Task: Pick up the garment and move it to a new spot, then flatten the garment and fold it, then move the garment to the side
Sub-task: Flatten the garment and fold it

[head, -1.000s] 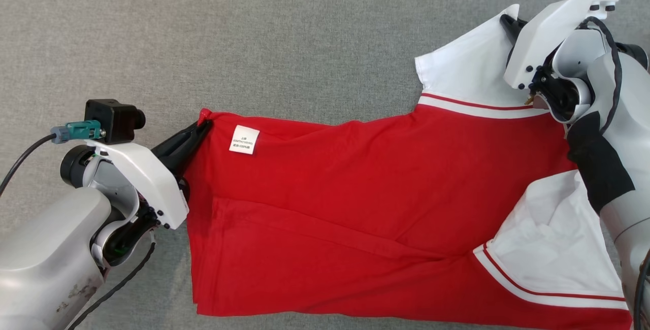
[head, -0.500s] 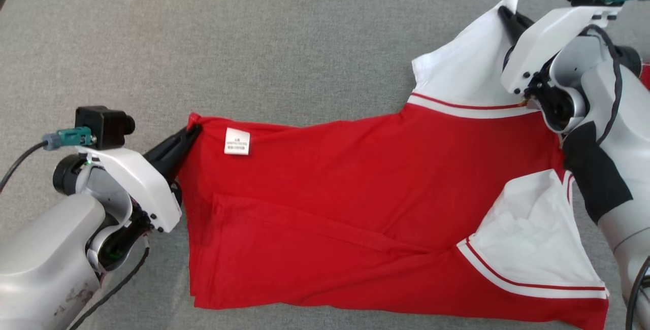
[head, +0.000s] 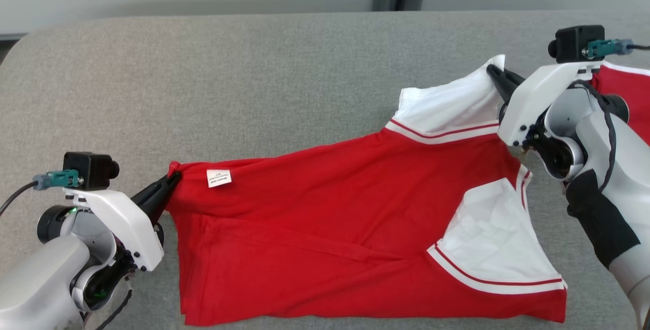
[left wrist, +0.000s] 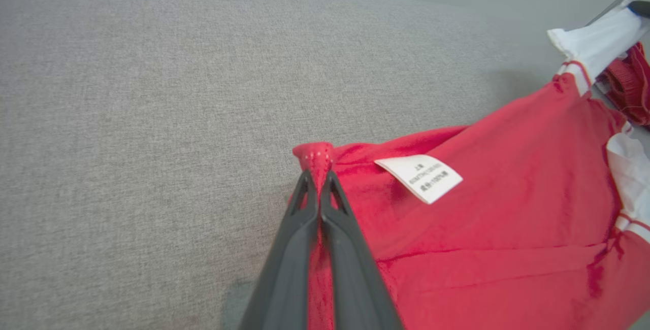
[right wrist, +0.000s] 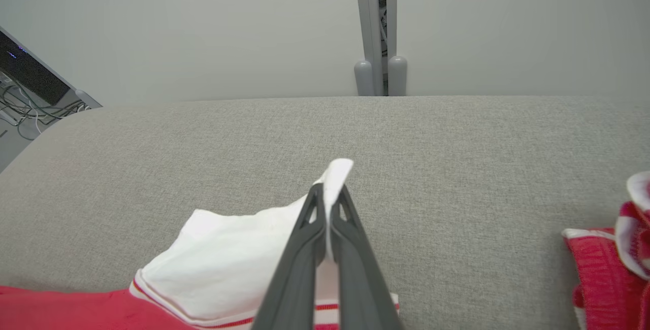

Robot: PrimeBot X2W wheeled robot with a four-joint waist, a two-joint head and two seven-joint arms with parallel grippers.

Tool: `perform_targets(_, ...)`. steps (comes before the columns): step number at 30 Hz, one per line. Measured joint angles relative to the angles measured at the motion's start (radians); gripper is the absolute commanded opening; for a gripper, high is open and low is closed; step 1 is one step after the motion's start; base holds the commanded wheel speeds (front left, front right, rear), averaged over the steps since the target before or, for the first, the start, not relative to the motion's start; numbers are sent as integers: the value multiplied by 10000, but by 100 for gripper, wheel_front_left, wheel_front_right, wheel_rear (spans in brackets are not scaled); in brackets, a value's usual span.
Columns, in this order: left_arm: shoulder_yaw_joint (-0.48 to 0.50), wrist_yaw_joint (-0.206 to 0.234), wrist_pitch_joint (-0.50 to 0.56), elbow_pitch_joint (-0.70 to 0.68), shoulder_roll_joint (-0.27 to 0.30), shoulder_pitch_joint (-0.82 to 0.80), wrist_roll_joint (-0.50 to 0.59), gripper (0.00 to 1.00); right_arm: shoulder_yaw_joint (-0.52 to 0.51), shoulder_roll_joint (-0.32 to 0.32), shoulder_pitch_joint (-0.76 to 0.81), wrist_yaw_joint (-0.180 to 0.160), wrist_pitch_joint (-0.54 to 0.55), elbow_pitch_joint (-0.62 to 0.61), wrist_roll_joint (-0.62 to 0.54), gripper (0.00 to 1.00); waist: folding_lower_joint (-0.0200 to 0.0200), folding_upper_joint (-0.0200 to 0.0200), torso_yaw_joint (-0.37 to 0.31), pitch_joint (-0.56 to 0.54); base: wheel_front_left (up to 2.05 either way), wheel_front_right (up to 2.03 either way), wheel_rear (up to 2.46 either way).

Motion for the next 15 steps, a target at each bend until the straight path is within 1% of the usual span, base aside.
perform_targets(6, -140, 165, 234, -293, 127, 310, -92, 0, 439, -311, 635, 0, 341, -483, 575, 0, 0, 0, -206, -495, 0, 0, 0)
perform_targets(12, -562, 146, 1377, -665, 681, 430, -198, 0, 828, -744, 963, 0, 1327, -1028, 1043, 0, 0, 0, -409, -868, 0, 0, 0)
perform_targets(15, -593, 59, 1760, -790, 777, 430, -416, 0, 920, -895, 1024, 0, 1689, -1241, 1166, 0, 0, 0, -468, -979, 0, 0, 0)
